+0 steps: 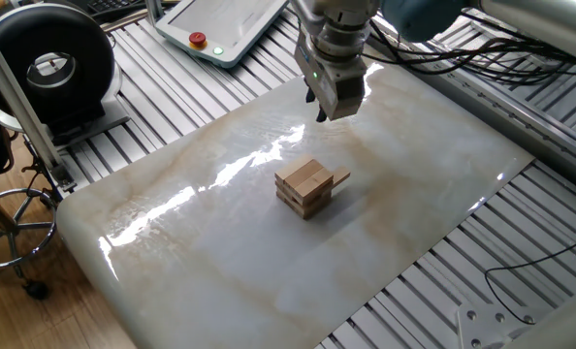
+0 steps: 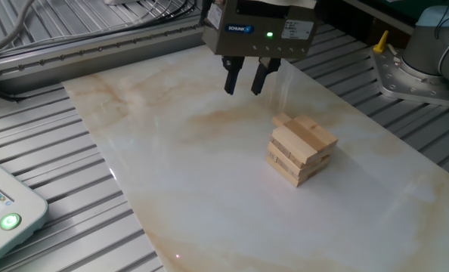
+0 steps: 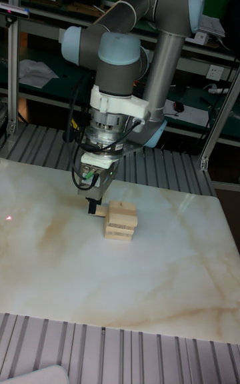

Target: Play Jenga

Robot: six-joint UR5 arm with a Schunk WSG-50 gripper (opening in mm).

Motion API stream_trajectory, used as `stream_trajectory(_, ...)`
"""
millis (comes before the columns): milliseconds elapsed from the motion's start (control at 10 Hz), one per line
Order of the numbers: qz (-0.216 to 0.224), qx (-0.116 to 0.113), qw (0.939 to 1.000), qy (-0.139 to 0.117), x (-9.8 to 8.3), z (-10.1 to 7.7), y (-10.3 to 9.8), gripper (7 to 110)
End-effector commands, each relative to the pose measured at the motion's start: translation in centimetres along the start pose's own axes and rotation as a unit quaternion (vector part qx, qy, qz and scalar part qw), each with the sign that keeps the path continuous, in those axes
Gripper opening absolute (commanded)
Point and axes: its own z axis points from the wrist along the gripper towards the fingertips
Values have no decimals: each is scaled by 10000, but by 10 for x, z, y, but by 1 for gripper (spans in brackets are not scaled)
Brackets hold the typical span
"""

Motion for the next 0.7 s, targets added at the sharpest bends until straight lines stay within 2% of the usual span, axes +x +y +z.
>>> stream_trajectory(0, 171, -39, 9996, -217, -5, 0, 4, 44)
stream_trajectory(100, 357, -191, 9989, -250, -7, 1, 11, 44)
stream_trajectory(200, 282, -500, 9983, -115, 0, 2, 26, 44)
stream_trajectory(300, -22, -479, 9988, -38, 4, 5, 25, 44)
stream_trajectory(400, -130, -639, 9978, 128, 15, 9, 34, 44)
stream_trajectory(500, -125, -899, 9958, 135, 14, 12, 49, 44)
stream_trajectory(600, -82, -914, 9957, 79, 6, 15, 53, 44)
